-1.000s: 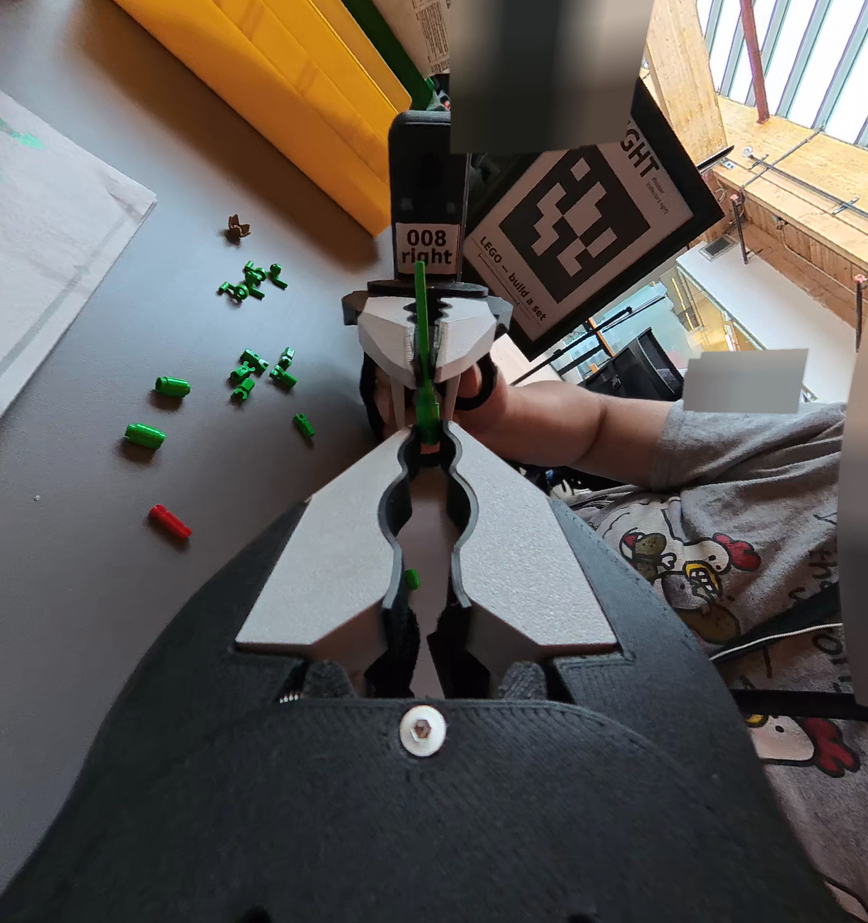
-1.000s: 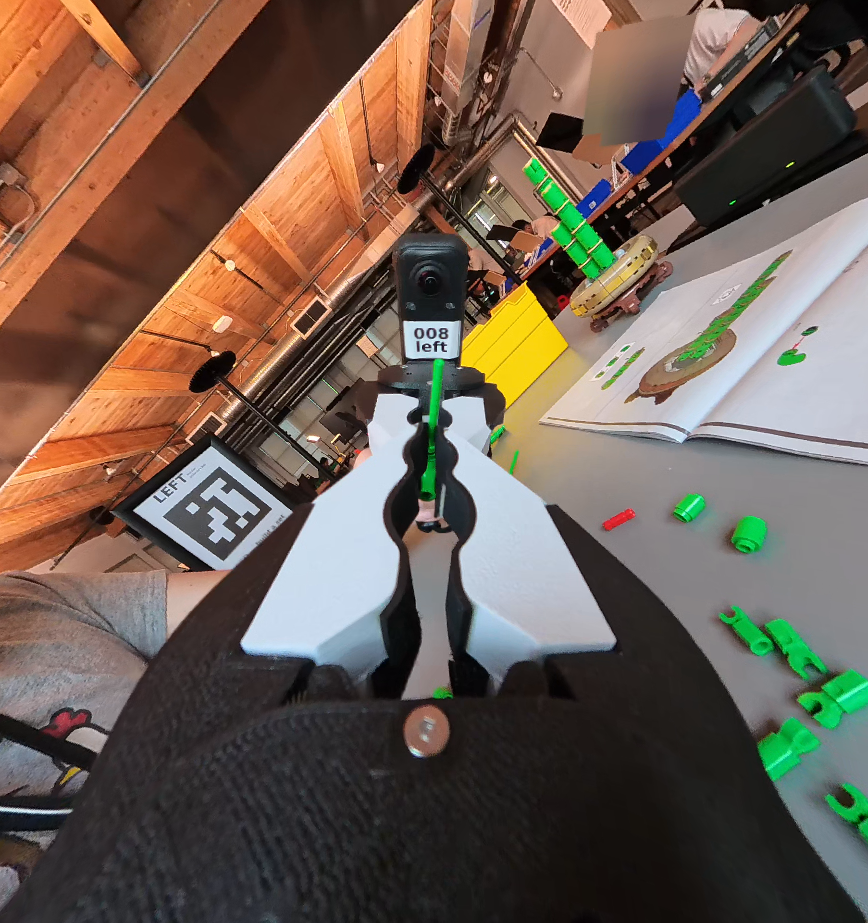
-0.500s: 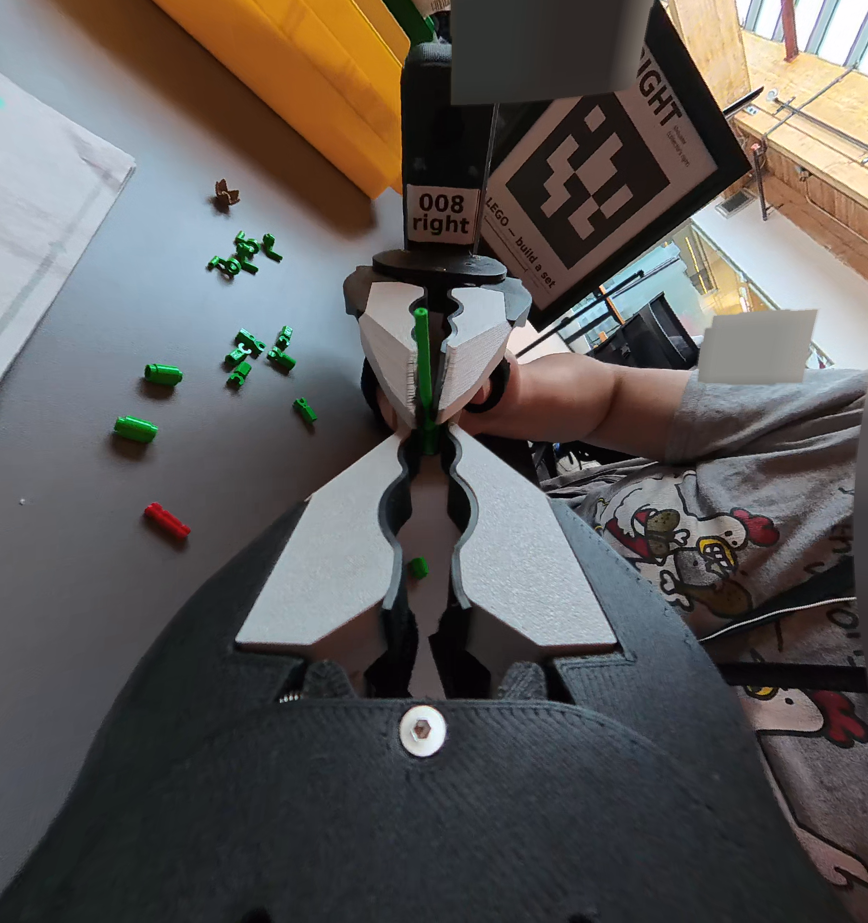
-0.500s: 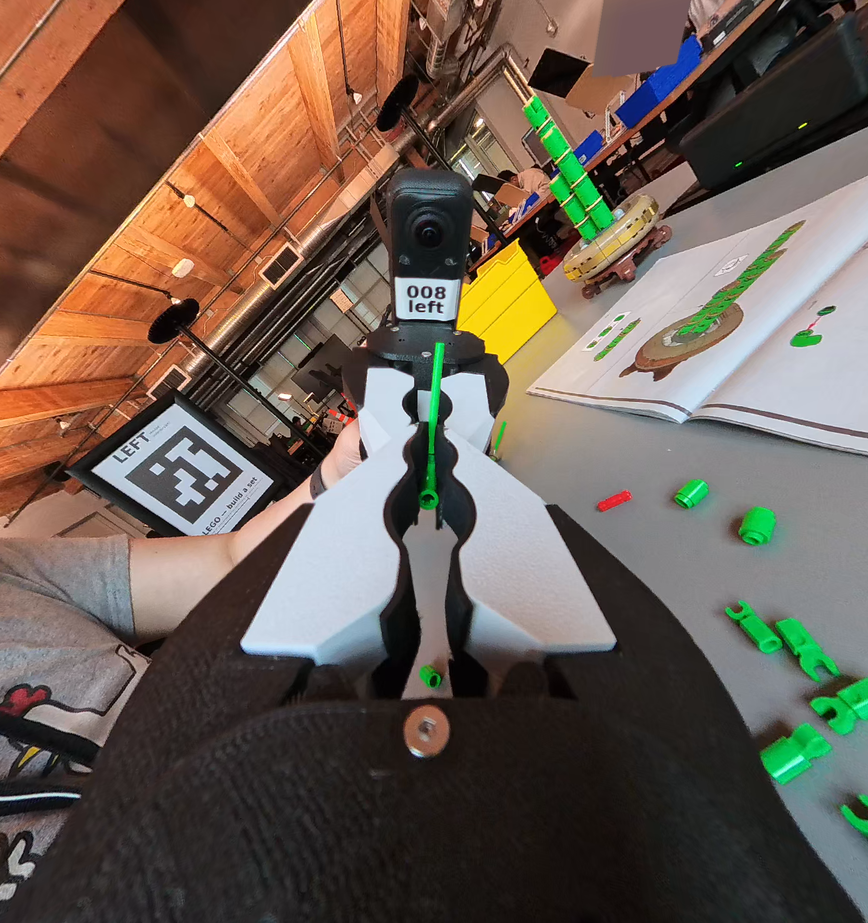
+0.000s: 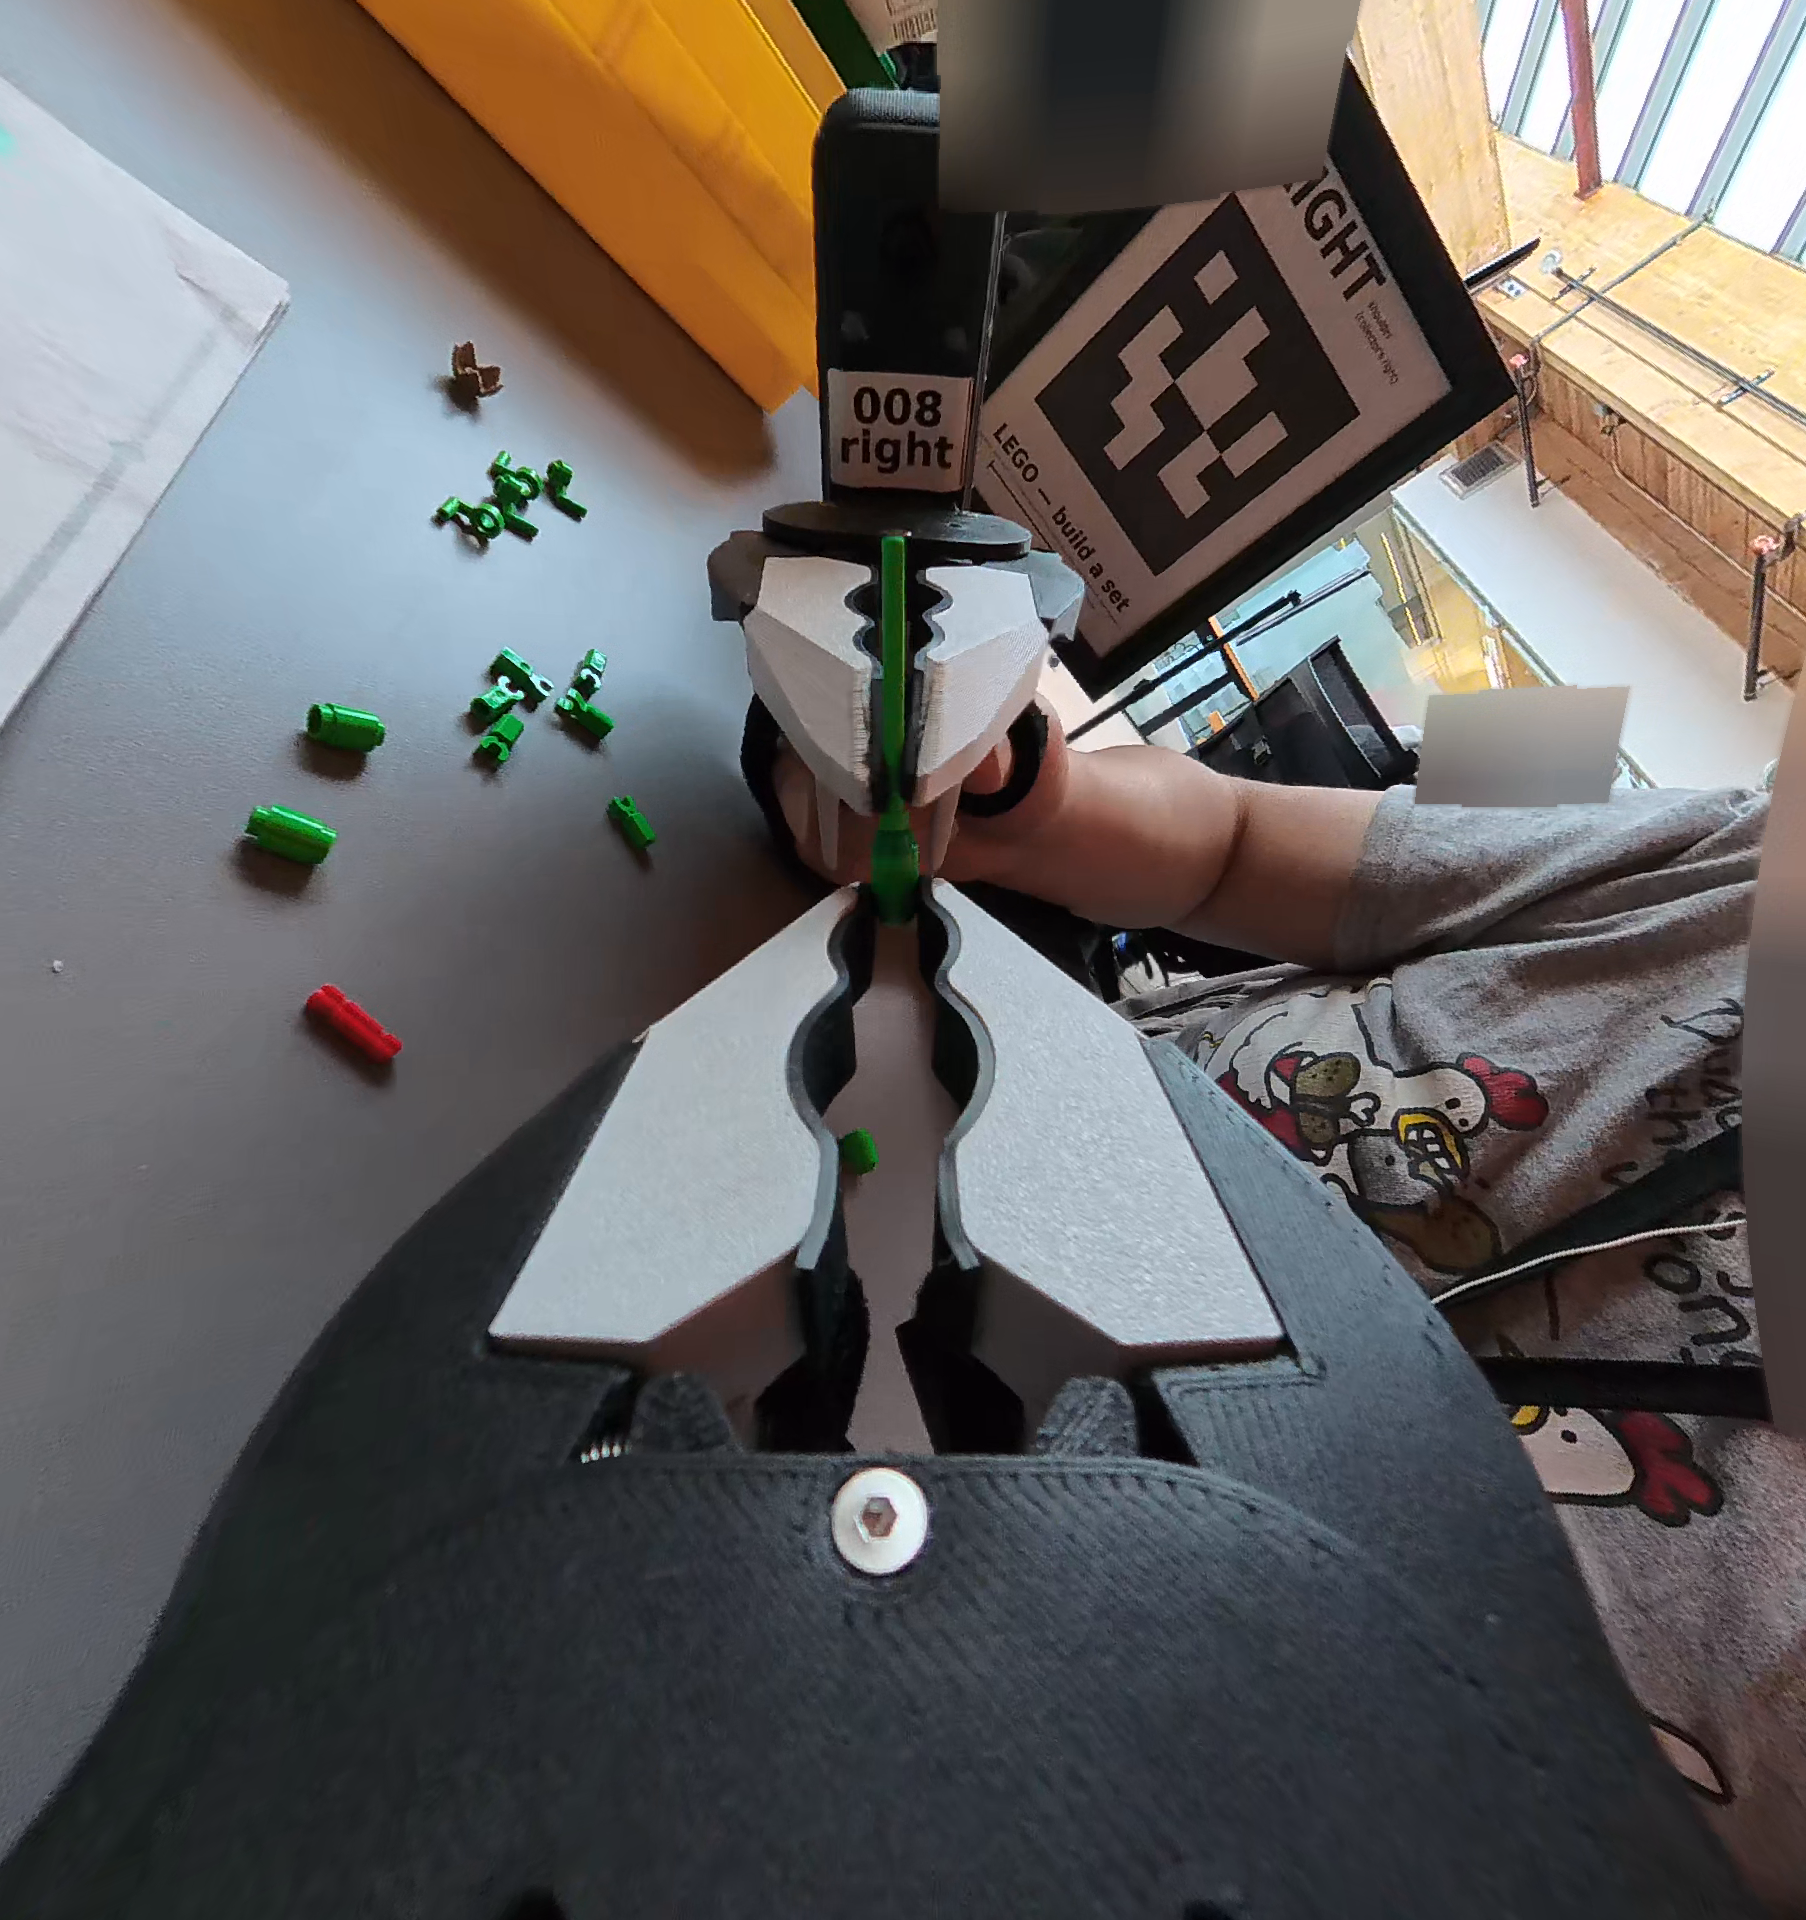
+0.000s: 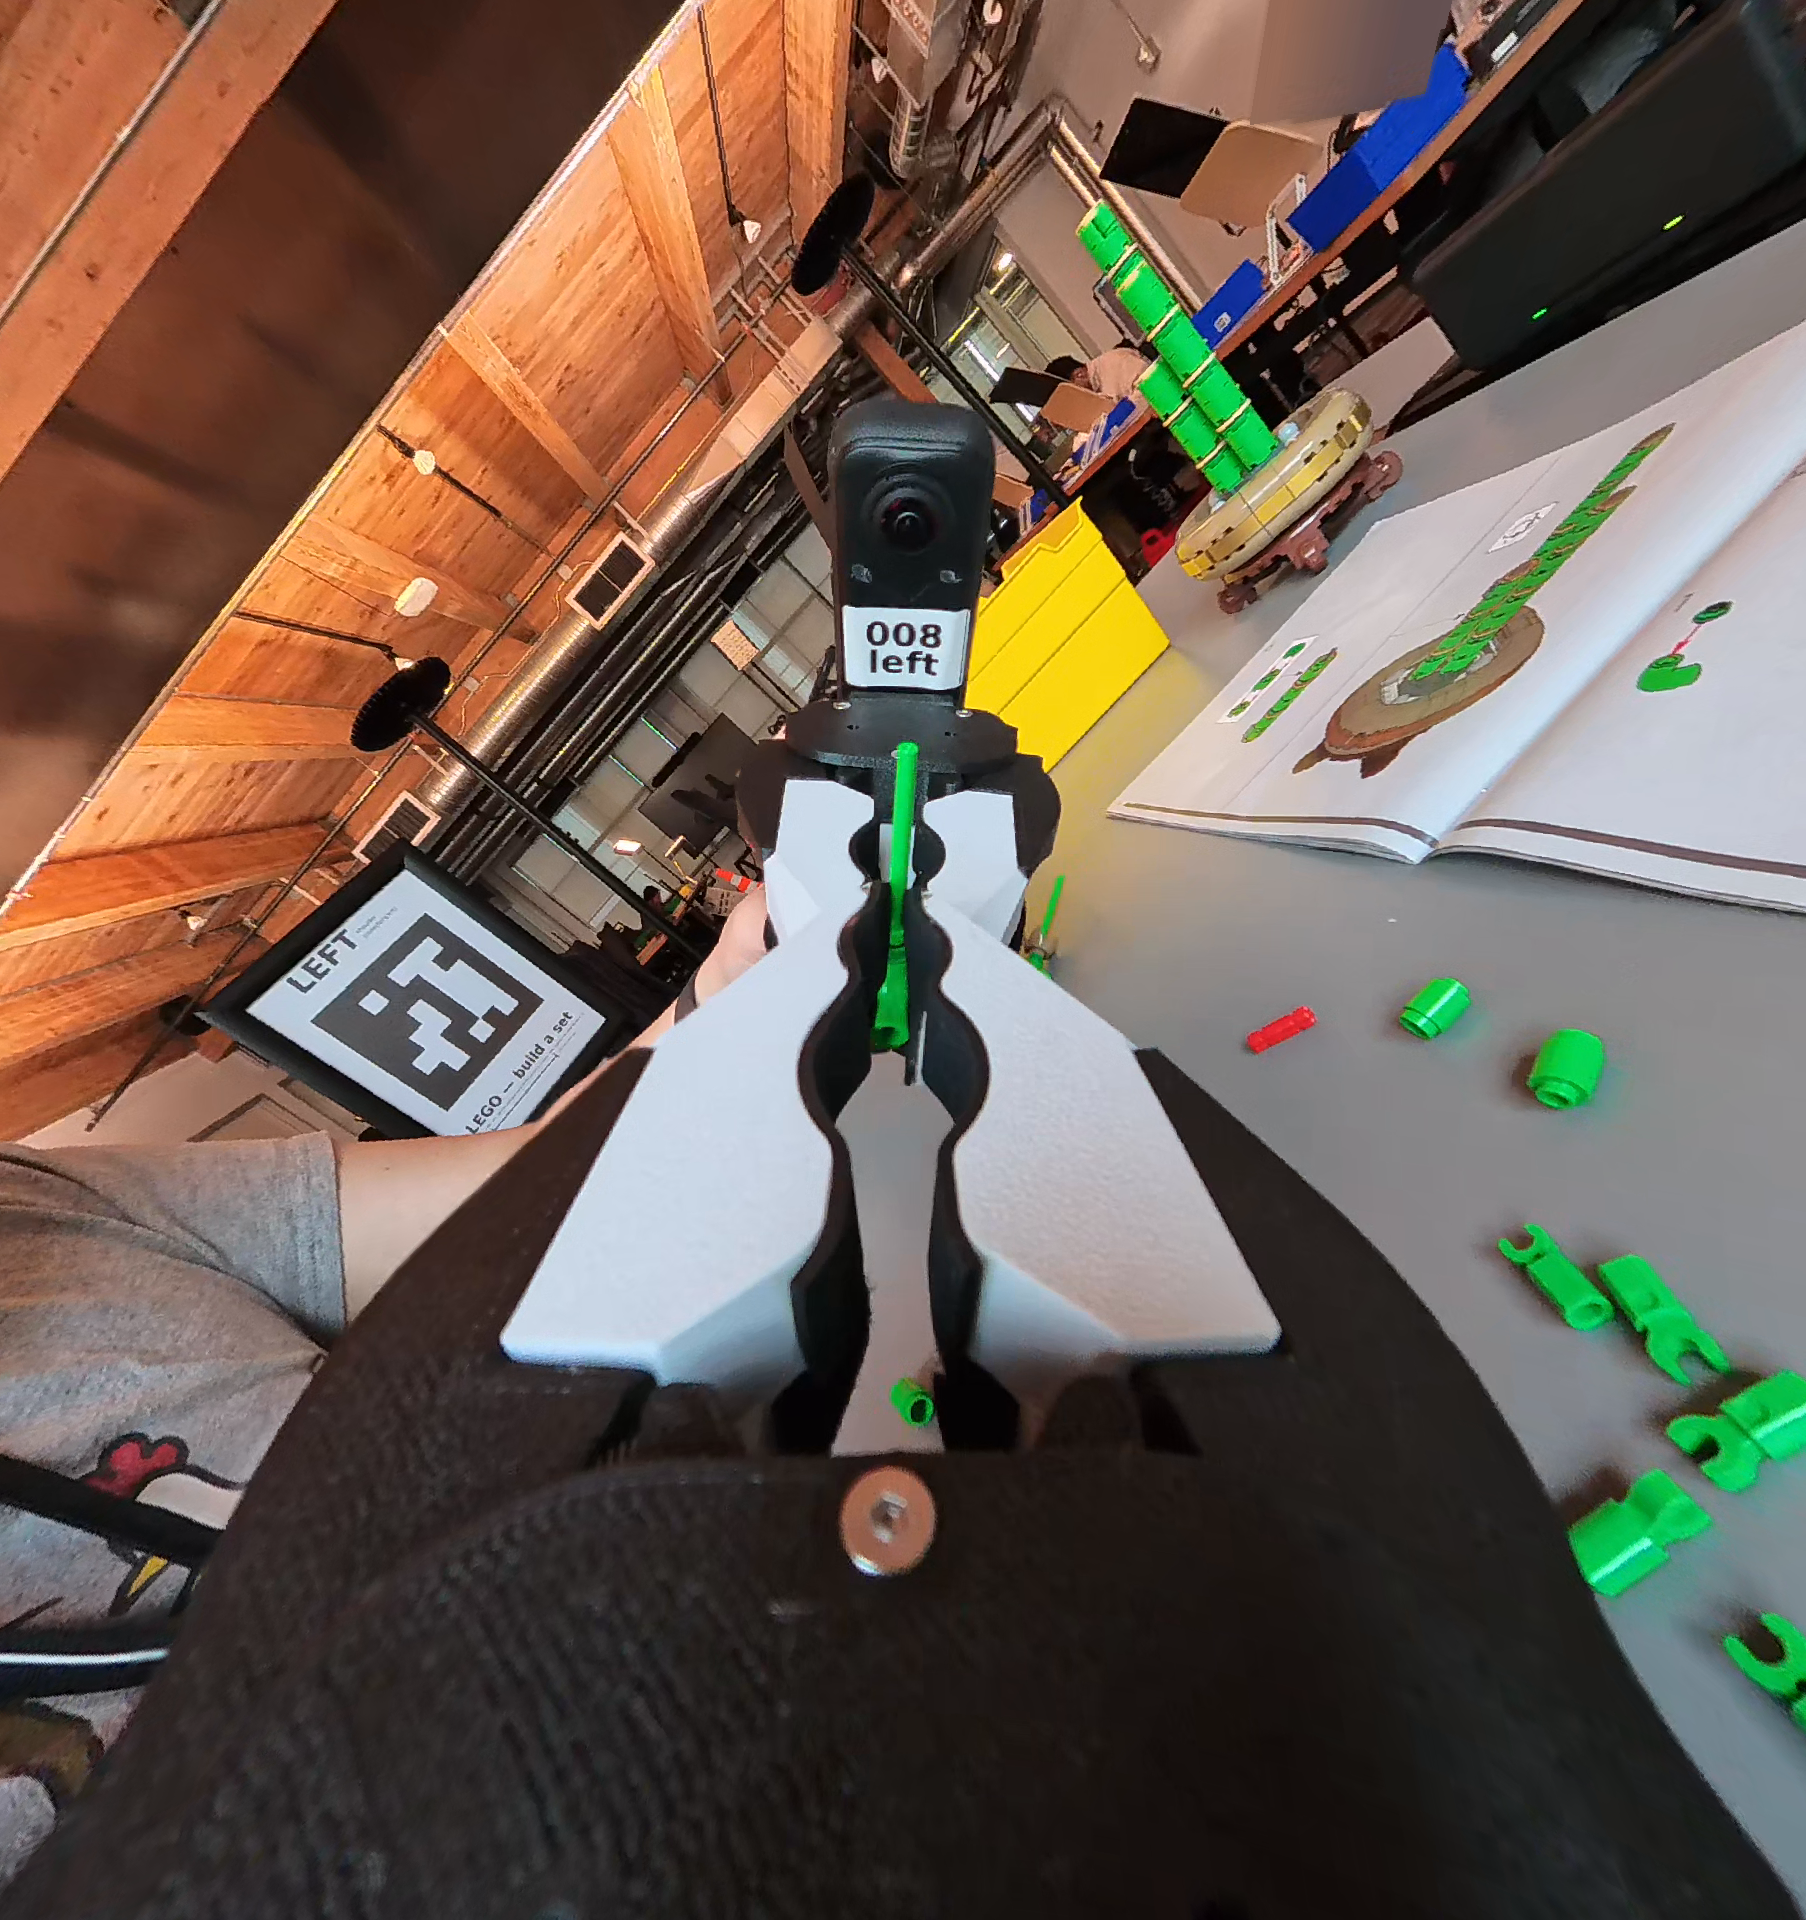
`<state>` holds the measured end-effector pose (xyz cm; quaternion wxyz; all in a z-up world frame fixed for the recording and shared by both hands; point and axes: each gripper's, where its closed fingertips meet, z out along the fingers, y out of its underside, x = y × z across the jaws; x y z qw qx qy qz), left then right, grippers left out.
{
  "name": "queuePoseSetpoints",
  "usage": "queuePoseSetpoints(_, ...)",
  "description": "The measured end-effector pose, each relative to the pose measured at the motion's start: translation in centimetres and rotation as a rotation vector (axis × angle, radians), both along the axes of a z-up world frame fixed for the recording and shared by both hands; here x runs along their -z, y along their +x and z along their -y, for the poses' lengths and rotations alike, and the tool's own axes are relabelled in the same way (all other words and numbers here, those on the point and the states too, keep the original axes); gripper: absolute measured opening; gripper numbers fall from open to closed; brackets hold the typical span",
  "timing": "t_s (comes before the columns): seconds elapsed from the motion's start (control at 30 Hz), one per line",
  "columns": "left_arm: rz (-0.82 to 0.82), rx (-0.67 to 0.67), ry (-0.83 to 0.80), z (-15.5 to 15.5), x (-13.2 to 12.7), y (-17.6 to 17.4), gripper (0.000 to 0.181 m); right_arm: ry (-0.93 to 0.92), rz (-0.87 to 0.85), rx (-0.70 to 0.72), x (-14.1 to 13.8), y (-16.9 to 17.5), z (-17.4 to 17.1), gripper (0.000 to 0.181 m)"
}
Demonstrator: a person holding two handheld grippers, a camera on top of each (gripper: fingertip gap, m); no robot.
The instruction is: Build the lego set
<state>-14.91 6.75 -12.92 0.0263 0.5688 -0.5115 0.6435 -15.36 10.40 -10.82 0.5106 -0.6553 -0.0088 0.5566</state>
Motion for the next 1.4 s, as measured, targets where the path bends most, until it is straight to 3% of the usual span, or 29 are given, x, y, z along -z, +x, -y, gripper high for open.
queuePoseSetpoints(0.27, -0.01, -0.002, 0.116, -0.3, 0.7, -0.2, 0.005, -0.021, -0.094, 0.037, -0.4, 1.4, -0.2, 0.0)
queuePoseSetpoints(0.43, 0.026, -0.033, 0.098, -0.9, -0.2, -0.2, 0.004, -0.029, -0.129, 0.072, -0.5, 2.3, -0.3, 0.0)
queuePoseSetpoints(0.6, 0.064, -0.113, 0.137, -2.5, -0.9, -0.2, 0.002, 0.022, -0.191, 0.218, -2.2, 6.9, -0.5, 0.0)
queuePoseSetpoints(0.73, 0.113, -0.156, 0.134, -3.4, -1.9, -0.3, 0.002, 0.031, -0.2, 0.246, -2.7, 8.6, -0.1, 0.0)
queuePoseSetpoints(0.93, 0.176, -0.171, 0.061, -3.4, -3.3, -0.2, 0.004, 0.06, -0.231, 0.17, -3.2, 7.2, 0.0, 0.0)
queuePoseSetpoints(1.1, 0.265, -0.186, -0.217, -2.5, -6.0, 1.0, 0.008, 0.095, -0.219, 0.111, -3.4, 4.8, 0.1, 0.0)
queuePoseSetpoints(1.23, 0.218, -0.19, -0.118, -2.1, -4.6, 1.7, 0.024, 0.128, -0.157, 0.12, -3.5, 3.9, -0.1, 0.0)
queuePoseSetpoints(1.4, 0.197, -0.163, -0.08, -1.1, -3.9, 2.0, 0.022, 0.12, -0.171, 0.096, -3.4, 3.4, 0.0, 0.0)
